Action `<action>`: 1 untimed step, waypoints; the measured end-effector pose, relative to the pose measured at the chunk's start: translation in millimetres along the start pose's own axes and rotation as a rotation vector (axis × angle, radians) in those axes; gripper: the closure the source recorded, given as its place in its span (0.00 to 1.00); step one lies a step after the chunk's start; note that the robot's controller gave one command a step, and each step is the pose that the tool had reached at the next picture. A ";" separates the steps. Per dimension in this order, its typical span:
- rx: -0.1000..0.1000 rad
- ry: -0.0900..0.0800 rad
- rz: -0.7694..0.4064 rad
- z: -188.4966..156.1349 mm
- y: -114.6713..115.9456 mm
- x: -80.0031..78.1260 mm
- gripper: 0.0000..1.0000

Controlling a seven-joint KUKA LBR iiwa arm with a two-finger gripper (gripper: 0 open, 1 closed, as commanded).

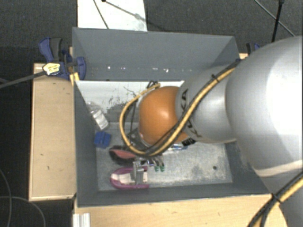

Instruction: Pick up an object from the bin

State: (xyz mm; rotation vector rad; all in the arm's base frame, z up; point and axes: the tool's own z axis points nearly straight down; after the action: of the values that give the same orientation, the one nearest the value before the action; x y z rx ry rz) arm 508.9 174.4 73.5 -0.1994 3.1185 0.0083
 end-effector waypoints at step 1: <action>0.000 0.005 0.003 -3.8 1.5 0.1 1.00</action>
Offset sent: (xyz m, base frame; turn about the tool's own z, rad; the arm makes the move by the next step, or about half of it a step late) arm 0.0000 0.0000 0.0000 0.0000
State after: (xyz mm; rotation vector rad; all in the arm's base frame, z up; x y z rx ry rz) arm 508.5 175.9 77.3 -0.1953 3.1239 0.0081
